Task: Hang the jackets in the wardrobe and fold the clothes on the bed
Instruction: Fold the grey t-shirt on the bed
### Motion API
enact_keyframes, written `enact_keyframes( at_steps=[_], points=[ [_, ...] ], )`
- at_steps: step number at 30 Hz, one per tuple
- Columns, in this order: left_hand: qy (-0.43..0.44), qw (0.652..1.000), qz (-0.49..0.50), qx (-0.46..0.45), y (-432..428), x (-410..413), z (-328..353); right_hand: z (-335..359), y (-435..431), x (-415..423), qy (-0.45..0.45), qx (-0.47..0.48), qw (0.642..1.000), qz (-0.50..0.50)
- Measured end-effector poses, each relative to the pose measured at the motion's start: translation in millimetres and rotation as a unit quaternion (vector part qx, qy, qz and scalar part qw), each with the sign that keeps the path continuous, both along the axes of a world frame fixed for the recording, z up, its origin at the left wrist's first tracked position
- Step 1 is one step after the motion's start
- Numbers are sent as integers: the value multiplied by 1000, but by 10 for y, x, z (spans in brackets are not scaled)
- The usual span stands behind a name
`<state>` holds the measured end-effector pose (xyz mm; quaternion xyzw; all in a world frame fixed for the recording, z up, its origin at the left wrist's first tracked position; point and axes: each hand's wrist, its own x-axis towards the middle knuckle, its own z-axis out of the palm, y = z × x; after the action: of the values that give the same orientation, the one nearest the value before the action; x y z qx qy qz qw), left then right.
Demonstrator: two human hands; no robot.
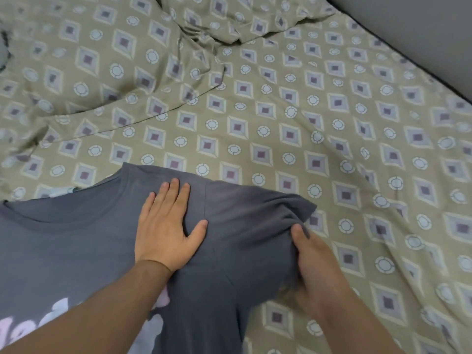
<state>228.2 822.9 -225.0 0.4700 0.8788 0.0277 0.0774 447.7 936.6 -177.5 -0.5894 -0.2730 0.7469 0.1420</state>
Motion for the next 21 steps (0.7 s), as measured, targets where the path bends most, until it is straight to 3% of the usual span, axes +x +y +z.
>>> enact_keyframes(
  at_steps=[3, 4, 6, 9, 12, 14, 18, 21],
  points=[
    [2, 1000, 1, 4, -1, 4, 0, -1, 79, 282, -191, 147, 956, 166],
    [3, 1000, 1, 6, 1, 3, -1, -2, 67, 362, -219, 162, 936, 223],
    [4, 1000, 1, 8, 2, 5, 0, 9, 17, 480, -193, 94, 936, 278],
    [5, 1000, 4, 10, -2, 4, 1, 41, 78, 475, -155, 44, 960, 227],
    [6, 1000, 1, 13, 2, 6, -4, -3, 398, 298, -173, 166, 967, 84],
    [5, 1000, 2, 16, 8, 8, -2, -27, 586, 75, -190, 238, 948, 97],
    [0, 1000, 5, 22, -3, 14, 5, -142, 787, -269, -260, 324, 869, 269],
    [-1, 1000, 8, 22, 4, 18, 10, -200, 1106, -290, -315, 400, 838, 196]
  ],
)
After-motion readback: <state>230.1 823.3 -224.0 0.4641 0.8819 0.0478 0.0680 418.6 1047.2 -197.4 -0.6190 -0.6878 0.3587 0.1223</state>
